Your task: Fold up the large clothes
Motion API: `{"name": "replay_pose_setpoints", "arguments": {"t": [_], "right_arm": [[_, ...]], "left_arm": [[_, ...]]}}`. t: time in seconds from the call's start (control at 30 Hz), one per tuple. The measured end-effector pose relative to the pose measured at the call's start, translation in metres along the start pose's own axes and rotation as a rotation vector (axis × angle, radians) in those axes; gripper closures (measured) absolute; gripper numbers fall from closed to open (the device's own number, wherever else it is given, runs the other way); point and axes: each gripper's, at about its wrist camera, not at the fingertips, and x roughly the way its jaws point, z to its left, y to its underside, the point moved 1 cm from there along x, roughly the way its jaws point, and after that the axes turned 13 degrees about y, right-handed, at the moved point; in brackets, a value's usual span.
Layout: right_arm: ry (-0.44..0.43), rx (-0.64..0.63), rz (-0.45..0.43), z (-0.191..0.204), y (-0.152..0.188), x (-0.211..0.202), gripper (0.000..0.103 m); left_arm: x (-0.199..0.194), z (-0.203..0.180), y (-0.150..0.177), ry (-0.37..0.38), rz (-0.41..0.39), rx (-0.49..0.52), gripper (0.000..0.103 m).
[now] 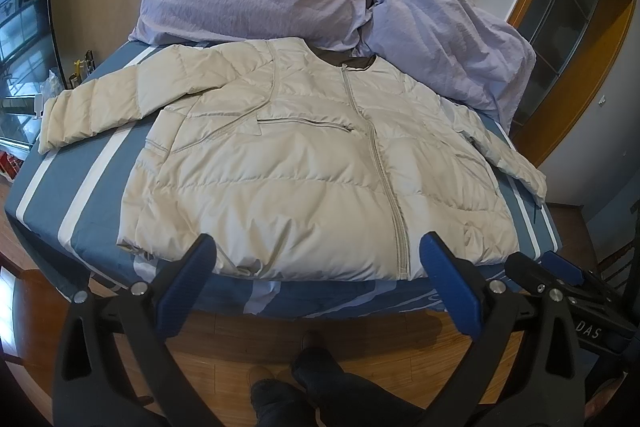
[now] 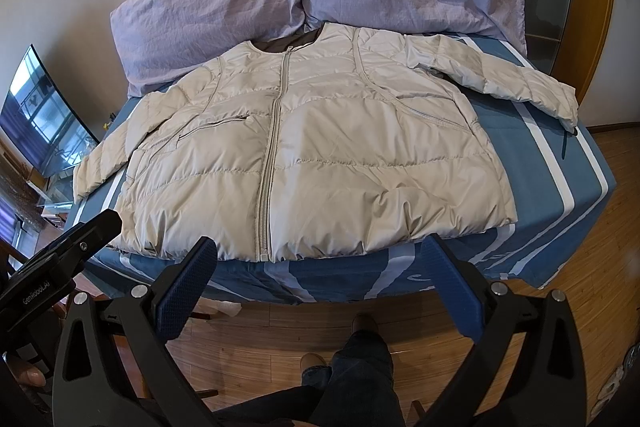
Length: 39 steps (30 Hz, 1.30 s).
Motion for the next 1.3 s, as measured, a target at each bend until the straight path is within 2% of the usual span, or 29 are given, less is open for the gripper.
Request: {"name": "replay_pose_setpoints", "arguments": {"t": [1.3], "right_arm": [[-0.002,0.002,0.003,0.0006,-0.0016,0.0030,0.001]], "left_arm": [[0.0005,0.0002,-0.0002,-0.001,0.006,-0.002,0.002]]}}
